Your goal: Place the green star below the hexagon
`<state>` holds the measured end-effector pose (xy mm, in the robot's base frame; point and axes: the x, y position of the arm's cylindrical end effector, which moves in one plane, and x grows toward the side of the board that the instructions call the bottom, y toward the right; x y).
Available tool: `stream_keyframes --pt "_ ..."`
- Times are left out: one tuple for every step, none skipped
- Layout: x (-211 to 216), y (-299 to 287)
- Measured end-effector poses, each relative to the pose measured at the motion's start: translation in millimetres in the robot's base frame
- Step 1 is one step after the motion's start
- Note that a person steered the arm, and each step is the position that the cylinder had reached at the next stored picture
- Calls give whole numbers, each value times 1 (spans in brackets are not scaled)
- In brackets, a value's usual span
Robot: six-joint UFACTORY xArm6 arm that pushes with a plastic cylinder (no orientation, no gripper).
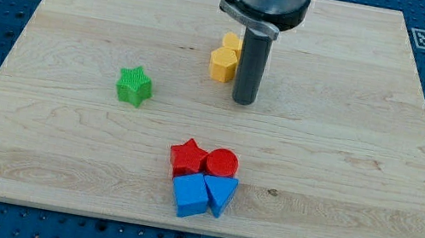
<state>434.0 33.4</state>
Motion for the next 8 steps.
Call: stream_keyframes --pt "1 12" --pt "18 23" --pt "52 -12" --pt "81 -49" --pt "90 -102" --pt "90 -159" --pt "77 -200" --pt "34 -202"
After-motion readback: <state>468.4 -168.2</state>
